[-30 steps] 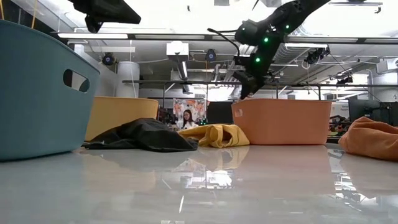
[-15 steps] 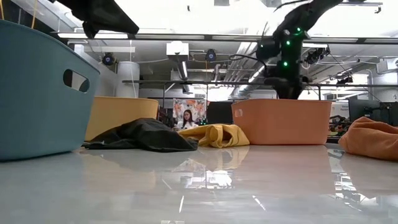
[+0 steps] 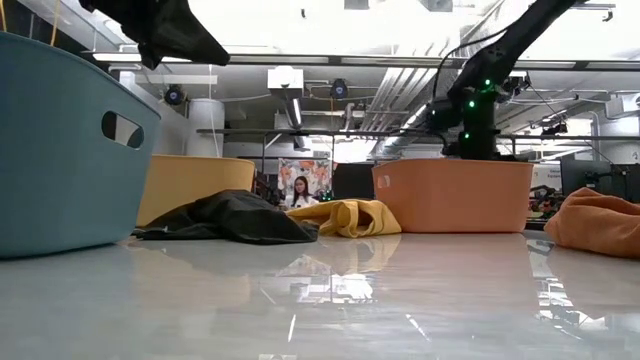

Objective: Sort spices by type
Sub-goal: Put the brown spice bottle into the orange bin, then put the bottom right black spice bottle into the blue bin

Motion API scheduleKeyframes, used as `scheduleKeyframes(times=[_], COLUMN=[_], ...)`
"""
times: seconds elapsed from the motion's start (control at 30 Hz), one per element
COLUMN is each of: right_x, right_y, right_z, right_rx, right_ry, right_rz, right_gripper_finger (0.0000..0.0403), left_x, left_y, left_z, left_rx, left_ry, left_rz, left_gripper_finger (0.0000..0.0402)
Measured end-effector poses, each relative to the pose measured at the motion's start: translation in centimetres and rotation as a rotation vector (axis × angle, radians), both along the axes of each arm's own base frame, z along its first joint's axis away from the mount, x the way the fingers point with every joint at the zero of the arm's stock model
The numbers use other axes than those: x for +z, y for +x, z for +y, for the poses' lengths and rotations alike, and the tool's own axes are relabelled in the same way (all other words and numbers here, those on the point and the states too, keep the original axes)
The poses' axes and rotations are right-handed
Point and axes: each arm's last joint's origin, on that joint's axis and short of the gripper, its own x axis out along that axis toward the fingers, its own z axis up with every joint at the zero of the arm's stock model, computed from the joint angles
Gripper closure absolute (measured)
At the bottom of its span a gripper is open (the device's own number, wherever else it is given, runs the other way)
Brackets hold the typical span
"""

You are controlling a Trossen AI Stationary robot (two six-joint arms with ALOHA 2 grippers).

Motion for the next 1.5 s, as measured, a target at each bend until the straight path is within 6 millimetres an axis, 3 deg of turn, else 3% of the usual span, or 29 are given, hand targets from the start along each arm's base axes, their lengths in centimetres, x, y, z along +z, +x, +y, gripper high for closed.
scheduleKeyframes(times=[0.2,0.4,0.63,0.97,1.1,1.27,1.5], right_x=[-1.3,-1.4,-1.9,-1.0,0.8,5.0,11.2], right_y=[0.8,0.8,0.7,1.5,2.3,3.0,2.7], right_z=[-0.4,-0.4,-0.3,-0.3,-0.1,0.9,4.7], right_rx=[0.001,0.015,0.017,0.090,0.122,0.198,0.310], right_ry=[0.007,0.005,0.033,0.007,-0.035,-0.120,-0.250], right_rz=[0.026,0.032,0.027,0.021,-0.007,-0.055,-0.180], right_gripper_finger=[0.0234,0.0234,0.0143,0.0125,0.0125,0.0124,0.0124], left_x=[0.0,0.0,0.0,0.0,0.0,0.0,0.0], left_y=[0.0,0.0,0.0,0.0,0.0,0.0,0.0], left_z=[0.0,0.0,0.0,0.0,0.0,0.0,0.0], left_rx=[0.000,-0.001,-0.002,-0.005,-0.005,-0.005,-0.001], left_ry=[-0.002,-0.001,0.000,0.006,0.006,0.007,0.000], left_rz=[-0.004,-0.003,-0.002,0.002,0.003,0.004,0.002], left_gripper_finger=[0.0401,0.0402,0.0402,0.0401,0.0402,0.0401,0.0402])
